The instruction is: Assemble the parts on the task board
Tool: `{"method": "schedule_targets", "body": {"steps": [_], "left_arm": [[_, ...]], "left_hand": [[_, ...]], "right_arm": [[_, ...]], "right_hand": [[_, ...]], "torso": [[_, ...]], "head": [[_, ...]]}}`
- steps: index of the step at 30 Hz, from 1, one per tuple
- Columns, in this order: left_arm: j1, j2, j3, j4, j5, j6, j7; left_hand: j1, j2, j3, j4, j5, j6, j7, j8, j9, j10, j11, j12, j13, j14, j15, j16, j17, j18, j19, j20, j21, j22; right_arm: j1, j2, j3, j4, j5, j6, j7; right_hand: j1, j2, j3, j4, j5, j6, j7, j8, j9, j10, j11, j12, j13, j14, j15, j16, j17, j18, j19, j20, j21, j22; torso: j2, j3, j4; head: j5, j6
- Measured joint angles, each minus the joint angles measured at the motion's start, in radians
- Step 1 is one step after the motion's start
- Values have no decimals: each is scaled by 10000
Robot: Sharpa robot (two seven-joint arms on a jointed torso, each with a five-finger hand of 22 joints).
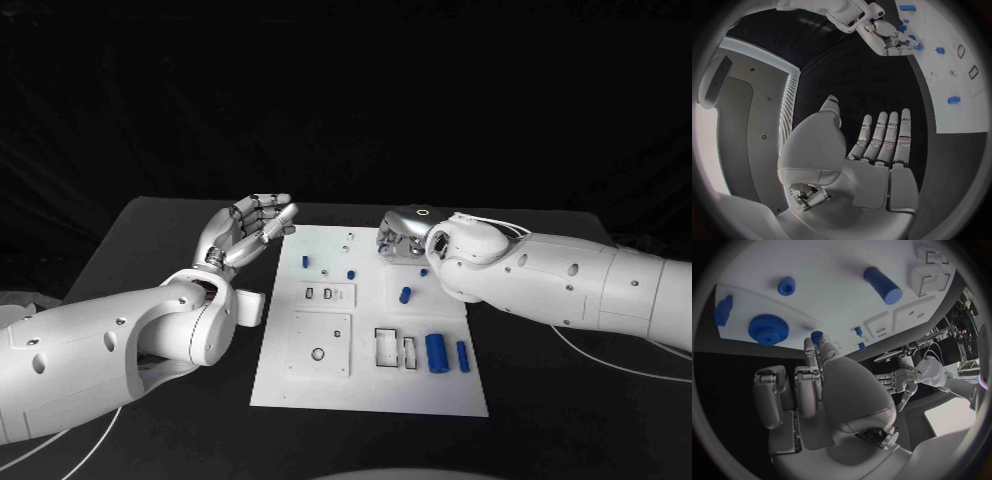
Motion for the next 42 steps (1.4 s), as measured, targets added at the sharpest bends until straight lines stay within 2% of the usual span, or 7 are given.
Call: {"method": "schedule_targets", "body": {"steps": [6, 15, 24, 29, 32, 38, 42], "left_arm": [[1, -4, 0, 4, 0, 0, -5], [6, 1, 2, 5, -1, 0, -7], [86, -59, 5, 121, -15, -2, -7], [124, -119, 5, 202, -26, -6, -7], [145, -177, 4, 235, -31, -11, -6], [178, -222, 4, 256, -37, -23, -3], [187, -218, 4, 257, -40, -25, -2]], "left_hand": [[-40, 40, 0, 0, 0, 0, 0, 0, 0, 0, 0, 0, 0, 0, 0, 0, 0, 0, 0, 0, 0, 1], [-40, 40, 0, 0, 0, 0, 0, 1, 0, 0, 0, 0, 0, 0, 0, 0, 0, 0, 0, 0, 0, 1], [-40, 40, 0, 0, 0, 0, 0, 1, 0, 0, 0, 0, 1, 0, 0, 0, 0, 1, 0, 0, 0, 1], [-40, 40, 0, 0, 0, 0, 0, 1, 0, 0, 0, 0, 1, 0, 0, 0, 0, 0, 0, 0, 0, 2], [-4, 75, 0, 0, 0, 0, 0, 1, 0, 0, 0, 0, 1, 0, 0, 0, 0, 0, 0, -1, 0, -4], [-1, 78, 0, 0, 0, 0, 0, 1, 0, 0, 0, 0, 1, 0, 0, 0, 0, 0, 1, -1, 0, -7], [-1, 78, 0, 0, 0, 0, 0, 1, 0, 0, 0, 0, 1, 0, 0, 0, 0, 0, 1, -1, 0, -7]], "right_arm": [[12, 140, 102, -87, 251, -981, 354], [47, 604, 190, -533, 500, -1582, 748], [39, 1295, 209, -1391, 625, -1814, 1040], [3, 1457, 209, -1625, 643, -1844, 1136], [-1, 1502, 209, -1702, 639, -1824, 1145], [3, 1565, 216, -1827, 533, -1683, 1120], [5, 1603, 219, -1926, 438, -1549, 1095]], "right_hand": [[42, -43, 42, 17, 0, 34, 32, -3, 14, 54, -51, 0, -4, 0, 0, 0, -1, 1, 0, 0, 0, -1], [129, -133, 127, 41, -1, 10, 56, -66, 6, 54, -51, -76, -9, 0, 76, 0, -1, 0, 23, 24, 0, -2], [170, -176, 156, 69, -8, -39, 104, -126, -29, 49, -45, -97, -32, 0, 76, 0, -2, 0, 13, 64, 0, -3], [207, -213, 233, 68, -9, -40, 105, -184, -49, -46, 4, -98, -22, -37, 113, 0, -2, 1, -2, 78, 0, -4], [207, -214, 236, 69, -10, -61, 125, -185, -65, -79, -28, -98, -19, -36, 112, 0, -2, 1, -2, 78, 0, -4], [207, -214, 236, 69, -25, -73, 136, -224, -65, -98, -14, -99, -19, 1, 149, 0, -2, 1, -2, 78, 0, -5], [207, -214, 265, 98, -27, -74, 137, -234, -76, -98, -13, -109, -19, 1, 149, 0, -2, 1, -2, 78, 0, -5]], "torso": [[6, -1, 2], [24, -20, 19], [137, -63, 95], [229, -100, 174], [266, -127, 207], [309, -169, 221], [314, -178, 225]], "head": [[38, 38], [83, 118], [98, 218], [99, 224], [99, 230], [79, 237], [76, 221]]}}
